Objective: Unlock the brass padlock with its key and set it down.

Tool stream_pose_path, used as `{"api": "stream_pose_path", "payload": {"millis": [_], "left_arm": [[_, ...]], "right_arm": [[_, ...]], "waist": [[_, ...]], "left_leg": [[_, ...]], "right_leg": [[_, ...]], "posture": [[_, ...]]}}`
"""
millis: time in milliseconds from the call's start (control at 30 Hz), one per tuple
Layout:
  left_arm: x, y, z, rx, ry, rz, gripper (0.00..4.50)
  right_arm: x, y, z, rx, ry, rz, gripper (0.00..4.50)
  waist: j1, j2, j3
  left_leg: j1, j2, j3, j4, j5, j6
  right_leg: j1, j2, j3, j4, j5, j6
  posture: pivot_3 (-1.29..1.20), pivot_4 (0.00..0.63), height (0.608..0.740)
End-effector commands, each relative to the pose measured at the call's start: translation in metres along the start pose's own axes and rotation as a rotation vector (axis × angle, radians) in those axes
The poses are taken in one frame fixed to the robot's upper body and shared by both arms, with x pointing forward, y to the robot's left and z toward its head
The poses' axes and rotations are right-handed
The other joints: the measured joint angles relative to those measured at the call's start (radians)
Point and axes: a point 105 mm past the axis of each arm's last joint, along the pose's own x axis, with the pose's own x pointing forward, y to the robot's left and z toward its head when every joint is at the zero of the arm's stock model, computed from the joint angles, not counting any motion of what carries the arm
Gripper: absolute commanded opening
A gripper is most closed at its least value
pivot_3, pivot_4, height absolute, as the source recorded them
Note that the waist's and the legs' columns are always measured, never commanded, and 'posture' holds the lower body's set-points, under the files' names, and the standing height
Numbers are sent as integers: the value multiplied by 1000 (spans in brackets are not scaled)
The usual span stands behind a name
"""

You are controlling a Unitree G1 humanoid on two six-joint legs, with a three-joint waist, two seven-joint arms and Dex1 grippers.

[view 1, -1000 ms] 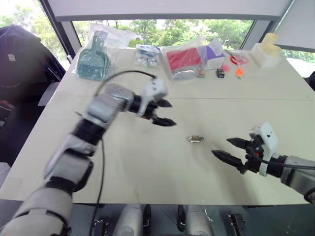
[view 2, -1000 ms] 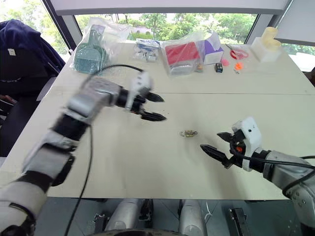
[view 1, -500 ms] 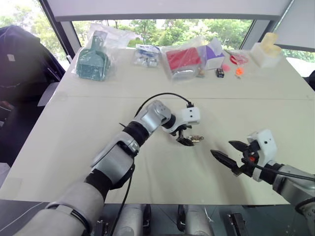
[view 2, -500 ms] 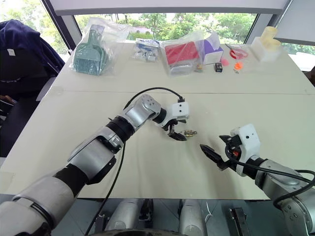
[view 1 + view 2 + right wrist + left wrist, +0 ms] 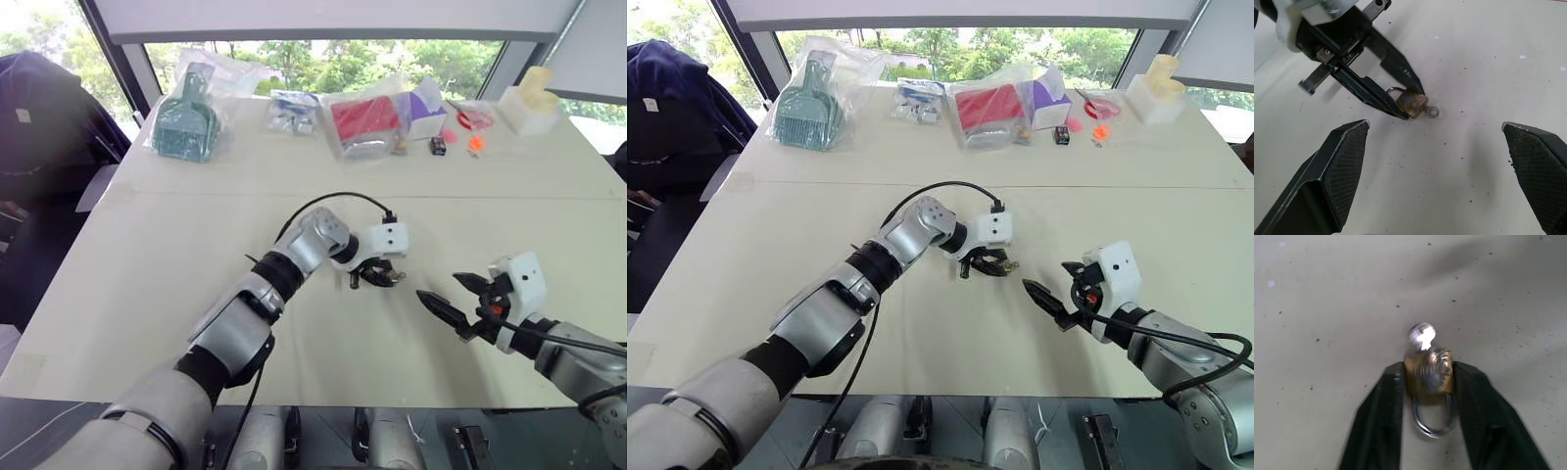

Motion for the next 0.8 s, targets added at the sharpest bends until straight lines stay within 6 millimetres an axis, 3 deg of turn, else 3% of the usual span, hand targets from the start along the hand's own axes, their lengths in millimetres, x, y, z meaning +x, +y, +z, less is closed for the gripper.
{"api": "stream_pose_path", "payload": {"millis": [33, 133, 233, 300, 367, 533, 800], "left_arm": [[3, -7, -22, 41, 93, 2, 760], [-10, 5, -21, 91, 61, 81, 760], [-38, 23, 10, 132, -130, 170, 760], [-72, 32, 38, 177, -319, 226, 760], [-97, 31, 53, 229, -432, 250, 760], [-120, 26, 60, 313, -474, 329, 760], [-136, 29, 71, 336, -554, 475, 760]], "right_arm": [[2, 0, 8, -15, -36, 3, 4500], [6, -1, 10, 26, -49, 5, 4500], [10, -1, 24, 139, -143, 20, 4500], [14, 4, 40, 217, -232, 72, 4500], [18, 7, 50, 262, -283, 108, 4500], [29, 13, 77, 377, -404, 212, 4500], [33, 21, 106, 473, -509, 335, 4500]], "waist": [[-1, 0, 0], [-3, 0, 0], [-10, 0, 0], [-13, 0, 1], [-14, 1, 1], [-5, 2, 0], [-5, 2, 0]], "left_leg": [[0, 0, 0, 0, 0, 0], [0, 0, 0, 0, 0, 0], [0, 1, 0, 0, 0, 0], [-1, 1, 0, -1, 0, 0], [-4, 2, 1, -1, 1, -1], [-3, 0, 1, -2, 1, -1], [-2, -1, 1, -1, 0, 0]], "right_leg": [[0, 0, 0, 0, 0, 0], [0, 0, 0, 0, 0, 0], [-1, 1, 0, 1, 0, 0], [-4, 1, 0, 2, 0, 0], [-8, 1, 0, 3, 1, 0], [-5, 0, 0, 3, 1, 0], [-3, 0, 0, 2, 2, 1]], "posture": [[0, 150, 735], [0, 150, 735], [0, 150, 735], [0, 150, 735], [0, 150, 735], [0, 150, 735], [0, 150, 735]]}}
